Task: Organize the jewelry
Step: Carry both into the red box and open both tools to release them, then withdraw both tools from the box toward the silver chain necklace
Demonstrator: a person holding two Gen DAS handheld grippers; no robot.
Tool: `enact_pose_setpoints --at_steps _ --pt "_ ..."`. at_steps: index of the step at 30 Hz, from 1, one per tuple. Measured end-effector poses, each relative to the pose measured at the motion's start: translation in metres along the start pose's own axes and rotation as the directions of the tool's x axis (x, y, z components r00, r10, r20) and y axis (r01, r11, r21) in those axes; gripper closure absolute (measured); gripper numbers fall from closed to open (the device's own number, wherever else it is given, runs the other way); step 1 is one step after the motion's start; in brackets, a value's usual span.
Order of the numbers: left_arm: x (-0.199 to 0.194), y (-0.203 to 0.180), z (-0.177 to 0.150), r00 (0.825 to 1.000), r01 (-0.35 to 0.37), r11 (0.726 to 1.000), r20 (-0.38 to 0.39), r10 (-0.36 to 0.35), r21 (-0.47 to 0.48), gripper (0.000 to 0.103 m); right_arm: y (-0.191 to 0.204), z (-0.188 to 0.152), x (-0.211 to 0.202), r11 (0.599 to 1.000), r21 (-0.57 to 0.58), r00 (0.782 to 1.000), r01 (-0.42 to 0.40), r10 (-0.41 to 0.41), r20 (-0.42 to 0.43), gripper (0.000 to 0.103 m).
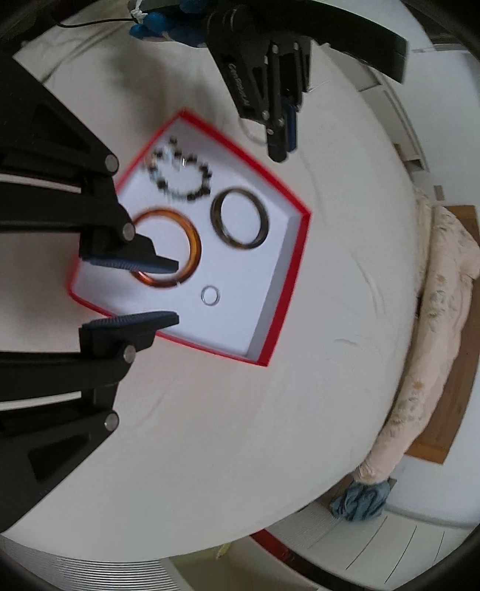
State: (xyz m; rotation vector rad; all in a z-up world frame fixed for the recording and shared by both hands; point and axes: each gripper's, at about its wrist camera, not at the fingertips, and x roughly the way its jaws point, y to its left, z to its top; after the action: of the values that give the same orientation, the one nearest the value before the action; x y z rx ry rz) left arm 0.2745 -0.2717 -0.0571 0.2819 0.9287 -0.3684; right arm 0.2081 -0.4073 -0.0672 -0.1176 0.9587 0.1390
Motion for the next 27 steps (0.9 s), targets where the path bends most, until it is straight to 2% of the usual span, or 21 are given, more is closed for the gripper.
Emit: enact_pose_setpoints --at_steps 5,7,9,15,21,23,27 --pt "-0.06 0.029 -0.029 0.998 -0.04 0.999 0.042 0.041 -0.017 0.077 0.022 0.0 -0.053 1.0 0.013 0.998 -0.012 0.011 0.07 0.083" --pt "-0.09 0.048 -0.044 0.996 -0.067 0.997 0.064 0.069 -0.031 0.068 0.035 -0.002 -0.071 1.0 0.013 0.995 -0.02 0.019 0.093 0.083" --pt "-0.115 0.068 -0.059 0.992 -0.089 0.994 0.084 0.094 -0.059 0.064 0.054 -0.006 -0.096 0.999 0.016 0.991 -0.038 0.036 0.131 0.083" --pt "-0.19 0.126 -0.107 0.976 -0.153 0.978 0.132 0.172 -0.144 0.062 0.1 -0.016 -0.145 0.997 0.005 0.977 -0.071 0.068 0.203 0.083" --pt "-0.261 0.182 -0.159 0.947 -0.212 0.947 0.189 0.26 -0.241 0.062 0.144 -0.015 -0.191 0.996 -0.034 0.958 -0.079 0.086 0.274 0.083" --pt "-0.279 0.196 -0.176 0.936 -0.23 0.935 0.2 0.289 -0.271 0.062 0.155 -0.017 -0.204 0.996 -0.048 0.952 -0.08 0.091 0.293 0.083" --pt "-0.304 0.216 -0.209 0.926 -0.238 0.918 0.211 0.314 -0.318 0.062 0.181 -0.021 -0.23 0.992 -0.079 0.937 -0.098 0.118 0.33 0.083"
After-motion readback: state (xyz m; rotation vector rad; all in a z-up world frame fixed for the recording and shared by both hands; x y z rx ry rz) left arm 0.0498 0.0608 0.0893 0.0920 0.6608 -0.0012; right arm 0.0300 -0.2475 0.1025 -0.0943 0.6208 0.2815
